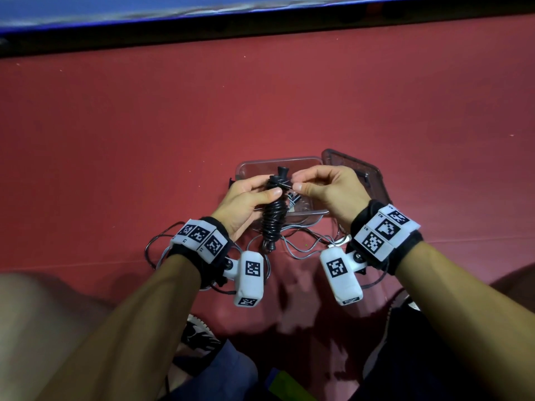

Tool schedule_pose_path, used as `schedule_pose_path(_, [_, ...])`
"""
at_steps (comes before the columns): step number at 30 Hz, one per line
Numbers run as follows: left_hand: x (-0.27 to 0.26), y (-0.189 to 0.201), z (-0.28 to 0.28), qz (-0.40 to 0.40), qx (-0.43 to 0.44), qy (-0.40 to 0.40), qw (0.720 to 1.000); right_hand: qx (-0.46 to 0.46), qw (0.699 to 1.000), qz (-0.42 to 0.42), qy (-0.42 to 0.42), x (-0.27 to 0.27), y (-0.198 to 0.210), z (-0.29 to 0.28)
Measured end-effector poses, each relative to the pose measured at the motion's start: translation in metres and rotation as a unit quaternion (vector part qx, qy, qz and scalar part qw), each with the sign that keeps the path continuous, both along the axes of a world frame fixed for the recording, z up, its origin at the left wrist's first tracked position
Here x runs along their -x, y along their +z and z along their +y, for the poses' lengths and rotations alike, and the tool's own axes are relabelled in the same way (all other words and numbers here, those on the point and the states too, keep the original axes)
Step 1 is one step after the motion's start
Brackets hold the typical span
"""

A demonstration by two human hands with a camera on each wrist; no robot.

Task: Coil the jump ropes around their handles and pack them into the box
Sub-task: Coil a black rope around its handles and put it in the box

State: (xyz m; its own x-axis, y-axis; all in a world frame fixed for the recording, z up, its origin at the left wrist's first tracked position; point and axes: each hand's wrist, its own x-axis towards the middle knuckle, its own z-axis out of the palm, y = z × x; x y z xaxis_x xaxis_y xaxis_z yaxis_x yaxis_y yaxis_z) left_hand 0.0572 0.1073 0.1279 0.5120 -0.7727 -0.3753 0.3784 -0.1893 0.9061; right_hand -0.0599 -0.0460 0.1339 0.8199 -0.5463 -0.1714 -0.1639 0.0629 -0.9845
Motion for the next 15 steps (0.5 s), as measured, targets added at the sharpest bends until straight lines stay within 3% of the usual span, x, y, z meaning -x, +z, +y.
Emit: schedule_pose_path(15, [0.0009, -0.0019, 0.0006, 0.048, 0.017, -0.023, 0.998, 0.019, 1.0, 0.007, -0.001, 0.0008, 0.0006, -0.0045])
